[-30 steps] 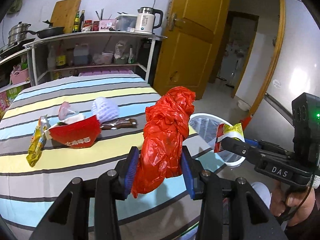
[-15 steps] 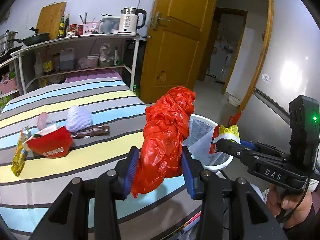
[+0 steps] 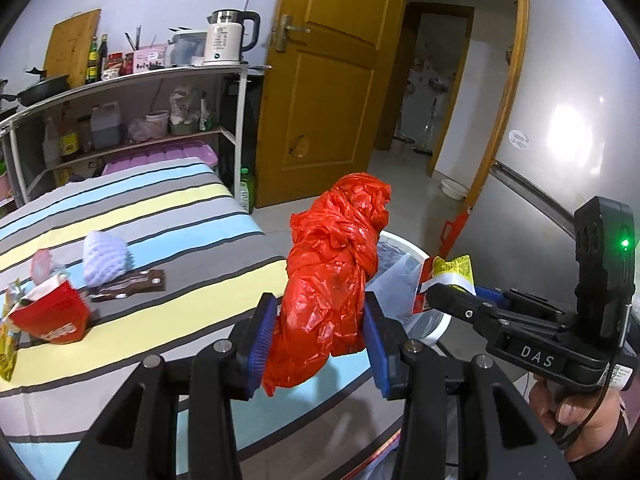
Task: Collect trash
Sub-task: 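Carry the red bag and yellow chip bag over the bin and open both tools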
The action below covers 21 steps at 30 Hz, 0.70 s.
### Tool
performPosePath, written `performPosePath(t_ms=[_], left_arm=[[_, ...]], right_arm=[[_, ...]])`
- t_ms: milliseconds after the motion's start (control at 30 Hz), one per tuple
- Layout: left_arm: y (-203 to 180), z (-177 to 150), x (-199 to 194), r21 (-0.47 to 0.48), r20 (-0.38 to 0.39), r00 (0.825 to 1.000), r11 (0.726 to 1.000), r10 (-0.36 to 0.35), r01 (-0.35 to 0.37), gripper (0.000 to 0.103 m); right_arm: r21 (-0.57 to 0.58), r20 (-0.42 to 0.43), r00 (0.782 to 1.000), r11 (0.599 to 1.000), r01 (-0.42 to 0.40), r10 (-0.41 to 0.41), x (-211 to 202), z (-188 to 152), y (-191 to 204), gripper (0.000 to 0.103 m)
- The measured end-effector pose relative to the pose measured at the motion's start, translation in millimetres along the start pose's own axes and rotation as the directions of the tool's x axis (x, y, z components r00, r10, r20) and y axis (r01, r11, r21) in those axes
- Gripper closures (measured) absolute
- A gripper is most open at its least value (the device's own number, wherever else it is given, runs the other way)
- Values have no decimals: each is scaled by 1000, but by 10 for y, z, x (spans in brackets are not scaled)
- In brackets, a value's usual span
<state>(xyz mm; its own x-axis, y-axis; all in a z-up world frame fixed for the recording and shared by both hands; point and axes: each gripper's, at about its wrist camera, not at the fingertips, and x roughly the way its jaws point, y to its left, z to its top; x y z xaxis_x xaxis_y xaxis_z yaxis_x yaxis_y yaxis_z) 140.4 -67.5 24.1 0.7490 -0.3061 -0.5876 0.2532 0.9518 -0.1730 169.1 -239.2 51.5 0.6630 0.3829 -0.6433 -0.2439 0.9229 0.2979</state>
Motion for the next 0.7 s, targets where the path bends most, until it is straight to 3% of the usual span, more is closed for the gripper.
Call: performPosePath(t_ms=[367, 700], left_arm=[[-161, 102, 349, 30, -39, 999, 999, -33, 34, 58], [-215, 197, 704, 39, -87, 995, 998, -52, 56, 58]], right_arm=[[58, -20, 999, 997, 41, -40, 126, 19, -389, 69], [84, -90, 994, 994, 74, -67, 430, 31, -637, 67]])
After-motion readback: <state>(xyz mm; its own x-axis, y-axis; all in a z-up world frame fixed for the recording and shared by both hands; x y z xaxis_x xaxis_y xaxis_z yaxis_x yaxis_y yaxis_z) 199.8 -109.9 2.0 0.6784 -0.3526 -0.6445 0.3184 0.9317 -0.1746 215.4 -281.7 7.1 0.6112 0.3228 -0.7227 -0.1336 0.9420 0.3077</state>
